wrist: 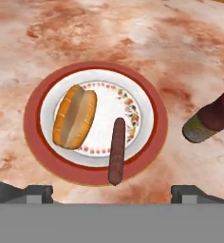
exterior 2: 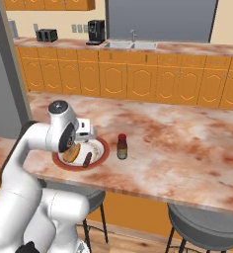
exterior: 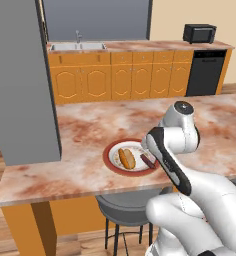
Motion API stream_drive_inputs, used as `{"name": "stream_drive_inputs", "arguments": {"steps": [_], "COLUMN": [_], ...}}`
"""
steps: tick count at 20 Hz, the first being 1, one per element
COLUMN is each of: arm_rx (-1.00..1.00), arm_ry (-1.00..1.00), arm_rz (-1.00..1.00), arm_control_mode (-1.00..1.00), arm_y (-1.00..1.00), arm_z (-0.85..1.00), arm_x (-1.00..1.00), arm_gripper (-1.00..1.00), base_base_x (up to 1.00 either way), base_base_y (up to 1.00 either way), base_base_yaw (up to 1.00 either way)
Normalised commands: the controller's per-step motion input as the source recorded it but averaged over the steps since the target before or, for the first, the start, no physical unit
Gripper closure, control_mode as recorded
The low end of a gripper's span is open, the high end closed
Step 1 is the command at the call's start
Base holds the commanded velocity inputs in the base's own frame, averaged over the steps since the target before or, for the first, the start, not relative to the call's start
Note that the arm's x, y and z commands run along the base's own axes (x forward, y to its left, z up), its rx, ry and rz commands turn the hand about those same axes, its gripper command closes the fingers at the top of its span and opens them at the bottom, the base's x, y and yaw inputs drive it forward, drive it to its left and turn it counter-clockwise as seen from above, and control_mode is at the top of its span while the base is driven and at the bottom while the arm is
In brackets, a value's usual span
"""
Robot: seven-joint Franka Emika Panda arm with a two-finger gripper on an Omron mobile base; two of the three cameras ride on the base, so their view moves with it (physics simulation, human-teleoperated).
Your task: Move the hot dog bun to the plate on the dining table and place the condiment next to that plate. Then navigate to the fridge and take the sausage and place it on the plate as well.
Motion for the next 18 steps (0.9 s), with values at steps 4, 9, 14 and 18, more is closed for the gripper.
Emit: {"name": "stream_drive_inputs", "arguments": {"steps": [4, 9, 14, 18], "arm_rx": [0.01, 0.02, 0.00, -0.09], "arm_ry": [0.31, 0.32, 0.15, -0.04], "arm_rz": [0.00, 0.00, 0.00, 0.00], "arm_control_mode": [-1.00, -1.00, -1.00, -1.00], "arm_y": [0.00, 0.11, 0.34, 0.62], "arm_z": [0.57, 0.32, 0.01, 0.00], "arm_x": [-1.00, -1.00, -1.00, -0.96], "arm_gripper": [-1.00, -1.00, -1.00, -1.00], "base_base_x": [0.00, 0.00, 0.00, 0.00], "base_base_y": [0.00, 0.00, 0.00, 0.00], "base_base_yaw": [0.00, 0.00, 0.00, 0.00]}}
